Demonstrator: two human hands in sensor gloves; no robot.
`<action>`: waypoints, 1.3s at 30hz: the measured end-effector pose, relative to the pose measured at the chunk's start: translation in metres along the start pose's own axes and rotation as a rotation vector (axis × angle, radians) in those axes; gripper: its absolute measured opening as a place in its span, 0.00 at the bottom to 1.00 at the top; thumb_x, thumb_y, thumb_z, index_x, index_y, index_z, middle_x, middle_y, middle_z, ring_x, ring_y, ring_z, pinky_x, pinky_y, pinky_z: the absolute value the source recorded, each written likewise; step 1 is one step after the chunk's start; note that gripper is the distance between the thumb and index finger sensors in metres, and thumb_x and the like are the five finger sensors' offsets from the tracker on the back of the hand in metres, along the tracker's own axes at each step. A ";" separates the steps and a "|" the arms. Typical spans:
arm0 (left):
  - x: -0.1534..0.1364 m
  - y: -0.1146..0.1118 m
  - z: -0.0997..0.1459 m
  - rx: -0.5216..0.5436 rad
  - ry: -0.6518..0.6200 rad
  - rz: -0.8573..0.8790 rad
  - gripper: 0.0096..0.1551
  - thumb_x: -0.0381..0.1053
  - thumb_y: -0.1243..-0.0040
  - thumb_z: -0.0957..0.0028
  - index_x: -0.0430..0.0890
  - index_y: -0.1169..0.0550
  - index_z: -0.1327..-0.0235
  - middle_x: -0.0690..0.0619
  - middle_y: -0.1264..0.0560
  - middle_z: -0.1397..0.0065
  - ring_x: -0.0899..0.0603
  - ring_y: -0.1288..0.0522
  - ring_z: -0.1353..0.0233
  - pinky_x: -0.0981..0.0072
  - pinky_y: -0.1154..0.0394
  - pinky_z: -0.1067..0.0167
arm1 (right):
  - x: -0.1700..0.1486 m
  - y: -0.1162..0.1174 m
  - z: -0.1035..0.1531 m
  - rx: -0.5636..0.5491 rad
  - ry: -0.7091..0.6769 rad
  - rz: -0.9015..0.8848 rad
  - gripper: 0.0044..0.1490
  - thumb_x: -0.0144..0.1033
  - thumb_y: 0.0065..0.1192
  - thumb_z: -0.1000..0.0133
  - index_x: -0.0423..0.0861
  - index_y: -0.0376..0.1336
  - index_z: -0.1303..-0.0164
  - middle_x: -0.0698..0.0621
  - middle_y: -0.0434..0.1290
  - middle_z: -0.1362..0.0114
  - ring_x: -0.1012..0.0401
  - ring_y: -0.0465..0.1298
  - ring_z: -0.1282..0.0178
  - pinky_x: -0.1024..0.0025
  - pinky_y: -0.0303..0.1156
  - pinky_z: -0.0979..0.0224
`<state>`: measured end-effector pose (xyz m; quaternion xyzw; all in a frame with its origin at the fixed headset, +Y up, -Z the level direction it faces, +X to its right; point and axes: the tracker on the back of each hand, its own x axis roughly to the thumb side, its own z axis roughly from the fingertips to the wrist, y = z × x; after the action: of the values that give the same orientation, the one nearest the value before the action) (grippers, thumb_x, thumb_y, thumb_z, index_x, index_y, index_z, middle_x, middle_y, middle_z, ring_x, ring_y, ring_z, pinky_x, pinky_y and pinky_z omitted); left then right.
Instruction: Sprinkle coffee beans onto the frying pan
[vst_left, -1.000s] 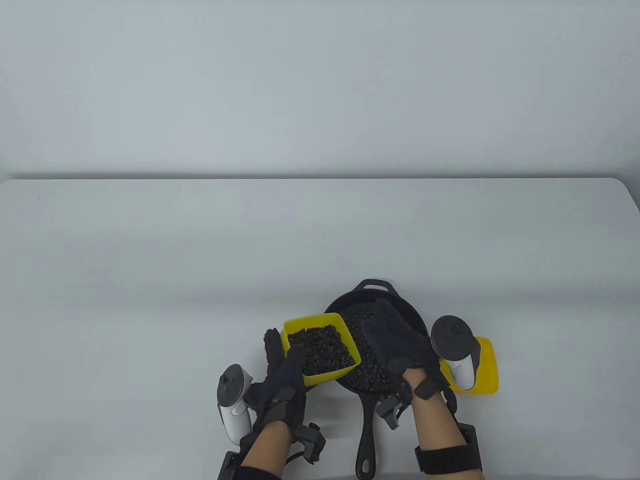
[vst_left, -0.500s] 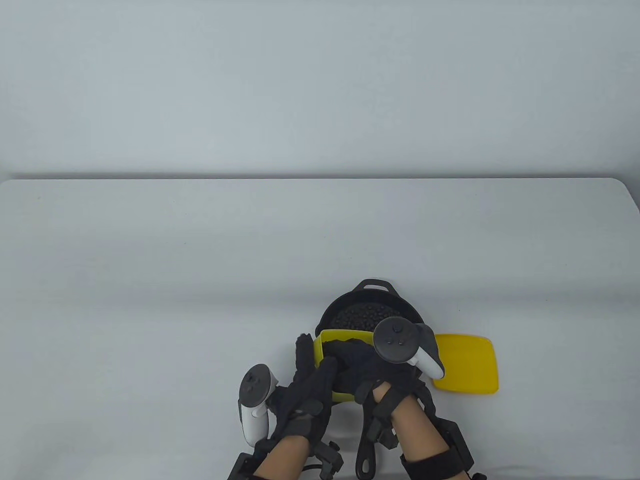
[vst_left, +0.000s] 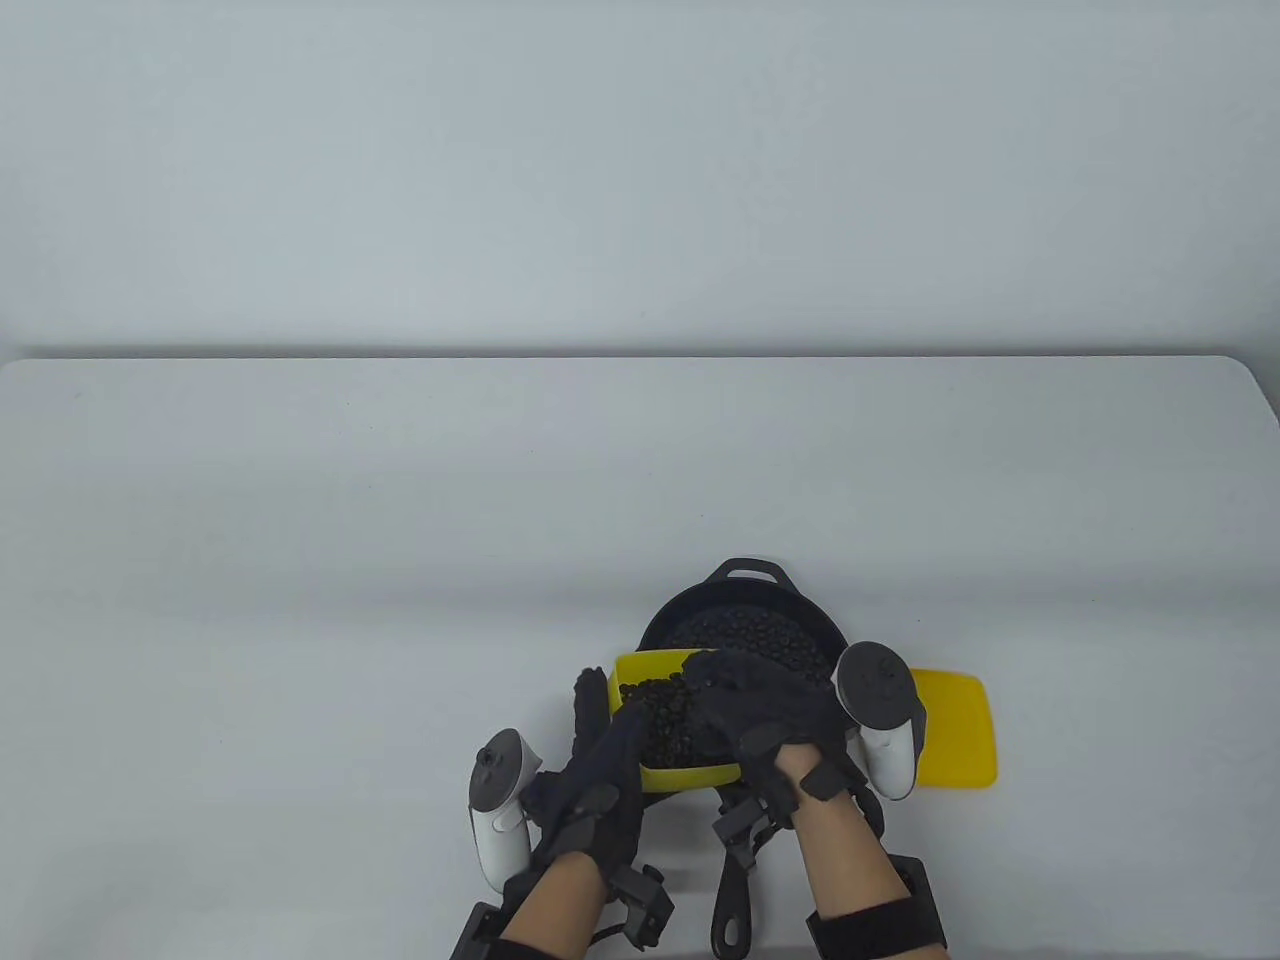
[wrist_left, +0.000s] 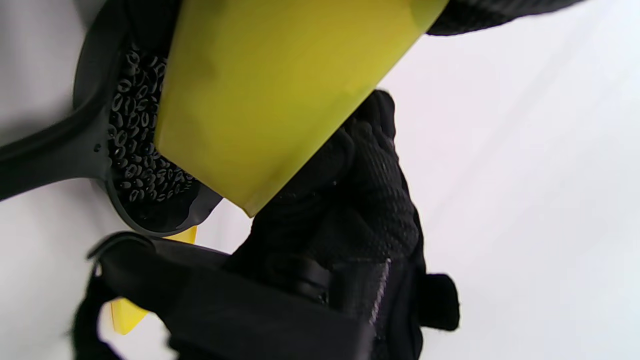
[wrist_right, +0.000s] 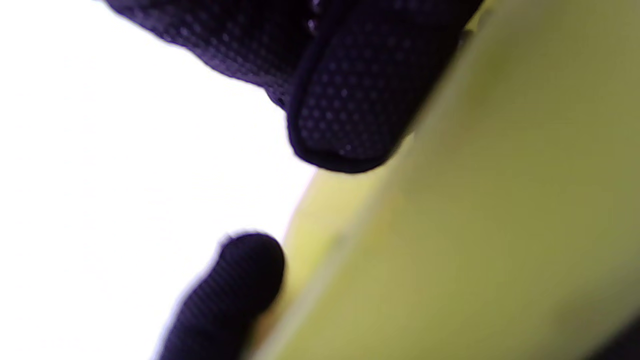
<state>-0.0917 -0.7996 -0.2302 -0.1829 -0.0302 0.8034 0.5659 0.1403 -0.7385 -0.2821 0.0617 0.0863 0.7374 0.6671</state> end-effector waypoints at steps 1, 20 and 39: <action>0.000 0.001 0.000 0.004 0.000 0.001 0.51 0.70 0.55 0.36 0.55 0.71 0.27 0.32 0.54 0.26 0.27 0.37 0.30 0.47 0.28 0.35 | -0.001 -0.003 0.000 -0.009 0.000 -0.031 0.23 0.26 0.66 0.42 0.36 0.69 0.38 0.31 0.68 0.35 0.46 0.82 0.55 0.82 0.86 0.57; 0.009 0.026 0.004 0.120 -0.074 -0.041 0.51 0.70 0.55 0.36 0.55 0.72 0.28 0.32 0.55 0.25 0.27 0.38 0.29 0.48 0.30 0.33 | -0.028 -0.049 -0.007 -0.058 0.082 0.325 0.38 0.45 0.51 0.33 0.31 0.54 0.23 0.26 0.55 0.27 0.35 0.70 0.42 0.65 0.80 0.47; 0.011 0.028 0.005 0.135 -0.090 -0.034 0.51 0.69 0.55 0.36 0.55 0.72 0.28 0.32 0.55 0.25 0.27 0.39 0.29 0.47 0.31 0.32 | 0.021 -0.021 0.005 0.176 -0.491 0.579 0.51 0.63 0.52 0.38 0.43 0.45 0.14 0.36 0.41 0.14 0.32 0.48 0.18 0.34 0.49 0.23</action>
<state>-0.1217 -0.7987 -0.2360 -0.1075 -0.0043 0.8014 0.5884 0.1598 -0.7158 -0.2820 0.3150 -0.0342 0.8482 0.4245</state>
